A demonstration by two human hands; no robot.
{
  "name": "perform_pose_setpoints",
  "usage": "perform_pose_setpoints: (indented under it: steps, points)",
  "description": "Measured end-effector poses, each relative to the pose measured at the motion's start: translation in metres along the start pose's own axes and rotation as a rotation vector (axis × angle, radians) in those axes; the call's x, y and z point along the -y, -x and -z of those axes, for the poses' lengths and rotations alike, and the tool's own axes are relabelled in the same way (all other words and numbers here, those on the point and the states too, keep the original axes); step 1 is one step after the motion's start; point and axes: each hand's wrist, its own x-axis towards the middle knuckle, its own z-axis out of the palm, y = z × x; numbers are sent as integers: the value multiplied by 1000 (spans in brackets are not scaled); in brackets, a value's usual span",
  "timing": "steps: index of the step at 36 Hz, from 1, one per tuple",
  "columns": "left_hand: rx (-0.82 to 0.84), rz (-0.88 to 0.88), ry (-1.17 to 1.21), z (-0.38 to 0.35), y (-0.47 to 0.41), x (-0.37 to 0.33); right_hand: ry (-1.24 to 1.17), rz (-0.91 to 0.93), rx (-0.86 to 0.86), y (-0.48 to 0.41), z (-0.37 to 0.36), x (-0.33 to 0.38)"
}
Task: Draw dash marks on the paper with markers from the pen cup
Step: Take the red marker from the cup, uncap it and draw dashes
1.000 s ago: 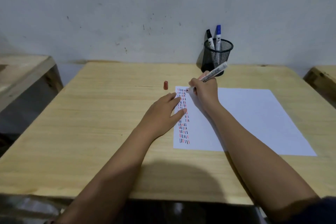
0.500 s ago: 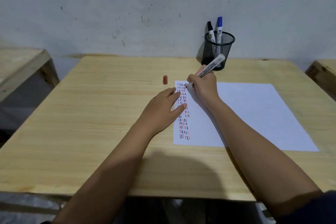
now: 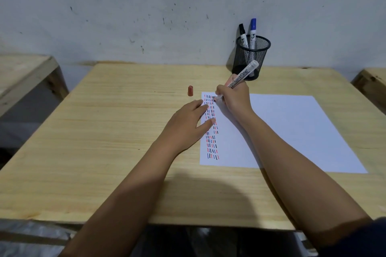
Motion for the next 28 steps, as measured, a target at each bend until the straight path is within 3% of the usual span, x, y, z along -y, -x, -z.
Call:
perform_pose_setpoints:
  steps: [7,11,17,21,28]
  points:
    - [0,0,-2,-3,-1,4,-129,-69,-91,-4,3,-4]
    - [-5,6,60,-6,0,8,-438,-137,-112,-1,6,-3]
    - [-219,114,368,-1,-11,11,-785,-258,-129,-4,20,0]
    - [-320,130,297,8,-31,11,-1032,-313,-135,-9,25,3]
    - [-235,219,137,12,-60,20,-1044,-351,-142,-7,33,14]
